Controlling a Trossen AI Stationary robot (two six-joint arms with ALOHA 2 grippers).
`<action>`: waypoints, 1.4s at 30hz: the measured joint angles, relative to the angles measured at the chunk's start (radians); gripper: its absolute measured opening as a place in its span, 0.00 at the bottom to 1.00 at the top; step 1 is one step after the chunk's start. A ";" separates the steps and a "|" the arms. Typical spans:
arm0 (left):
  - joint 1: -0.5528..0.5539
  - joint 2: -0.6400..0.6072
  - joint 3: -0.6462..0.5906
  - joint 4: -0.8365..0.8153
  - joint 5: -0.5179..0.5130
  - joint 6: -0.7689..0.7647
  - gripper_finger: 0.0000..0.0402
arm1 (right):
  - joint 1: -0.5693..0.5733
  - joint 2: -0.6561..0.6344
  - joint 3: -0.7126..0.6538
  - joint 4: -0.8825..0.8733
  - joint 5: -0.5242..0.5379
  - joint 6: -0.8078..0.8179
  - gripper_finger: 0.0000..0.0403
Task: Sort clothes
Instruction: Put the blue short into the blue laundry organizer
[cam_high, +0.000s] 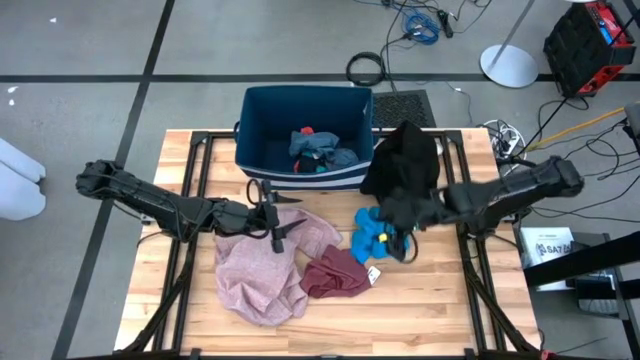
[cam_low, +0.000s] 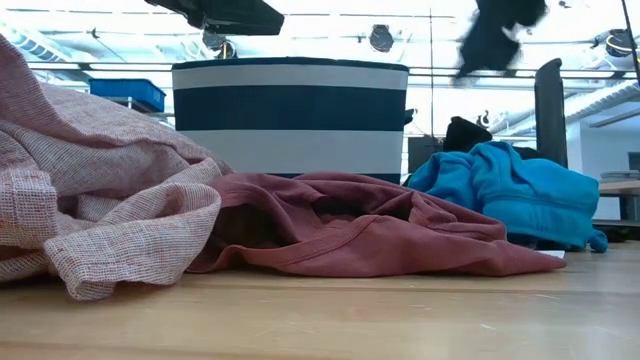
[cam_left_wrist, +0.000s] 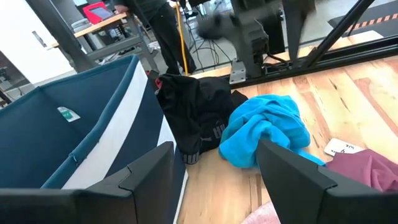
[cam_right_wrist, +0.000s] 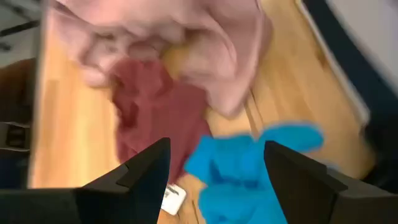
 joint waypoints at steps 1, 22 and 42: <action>0.000 0.000 0.000 0.000 0.000 0.000 0.60 | 0.022 -0.010 -0.061 0.034 0.026 0.046 0.61; 0.028 0.000 0.000 0.000 0.031 -0.083 0.60 | 0.150 0.202 -0.247 0.017 0.243 0.277 0.55; 0.027 0.000 0.000 0.000 0.033 -0.084 0.60 | 0.150 0.193 -0.074 0.055 0.223 0.193 0.01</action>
